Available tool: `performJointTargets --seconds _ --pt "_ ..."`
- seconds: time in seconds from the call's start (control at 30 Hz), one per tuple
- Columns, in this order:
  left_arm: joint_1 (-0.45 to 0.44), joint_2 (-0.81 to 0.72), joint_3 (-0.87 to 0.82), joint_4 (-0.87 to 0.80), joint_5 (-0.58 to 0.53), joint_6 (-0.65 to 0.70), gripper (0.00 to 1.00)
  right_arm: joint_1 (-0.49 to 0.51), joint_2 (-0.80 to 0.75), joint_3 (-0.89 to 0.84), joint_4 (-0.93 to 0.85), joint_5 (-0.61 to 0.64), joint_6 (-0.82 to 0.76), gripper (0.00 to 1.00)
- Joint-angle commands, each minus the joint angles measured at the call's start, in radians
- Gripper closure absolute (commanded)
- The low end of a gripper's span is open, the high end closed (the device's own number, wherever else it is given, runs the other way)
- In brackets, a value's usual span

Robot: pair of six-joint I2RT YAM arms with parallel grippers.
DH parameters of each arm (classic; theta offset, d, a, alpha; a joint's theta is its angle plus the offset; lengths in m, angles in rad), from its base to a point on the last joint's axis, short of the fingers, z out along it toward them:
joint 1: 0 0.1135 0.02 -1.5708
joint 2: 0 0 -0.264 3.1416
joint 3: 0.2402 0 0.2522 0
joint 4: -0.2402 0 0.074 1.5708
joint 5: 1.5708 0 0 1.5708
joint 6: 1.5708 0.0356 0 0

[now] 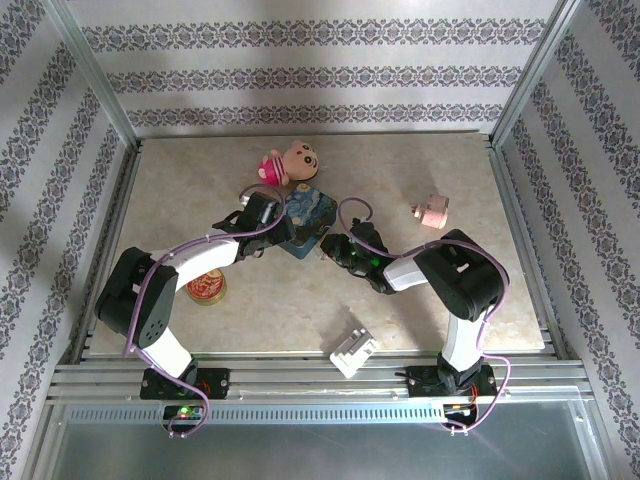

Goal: Unlock the padlock with the key

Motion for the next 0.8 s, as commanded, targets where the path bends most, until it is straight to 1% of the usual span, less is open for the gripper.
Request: performJointTargets --seconds 0.0,0.4,0.53,0.57,0.6,0.63,0.73,0.77 --pt "-0.006 0.020 -0.040 -0.130 -0.003 0.013 0.23 -0.032 0.030 0.008 0.072 0.091 0.014 1.00" --pt "-0.005 0.014 -0.050 -0.132 -0.004 0.014 0.23 -0.035 0.049 0.001 0.119 0.102 0.028 1.00" --pt "-0.006 0.009 -0.054 -0.132 -0.009 0.012 0.25 -0.043 0.043 -0.008 0.121 0.104 0.023 1.00" --pt "-0.004 0.006 -0.056 -0.132 -0.012 0.012 0.26 -0.045 0.037 -0.013 0.121 0.106 0.020 1.00" --pt "-0.003 0.004 -0.058 -0.132 -0.014 0.011 0.31 -0.046 0.030 -0.020 0.120 0.108 0.017 1.00" --pt "0.000 0.002 -0.060 -0.131 -0.013 0.009 0.33 -0.047 0.021 -0.024 0.120 0.110 0.013 1.00" --pt "0.012 -0.008 -0.068 -0.127 -0.010 0.009 0.34 -0.049 -0.011 -0.049 0.115 0.119 -0.002 1.00" --pt "0.017 -0.012 -0.068 -0.127 -0.011 0.011 0.36 -0.049 -0.026 -0.059 0.108 0.123 -0.007 1.00"
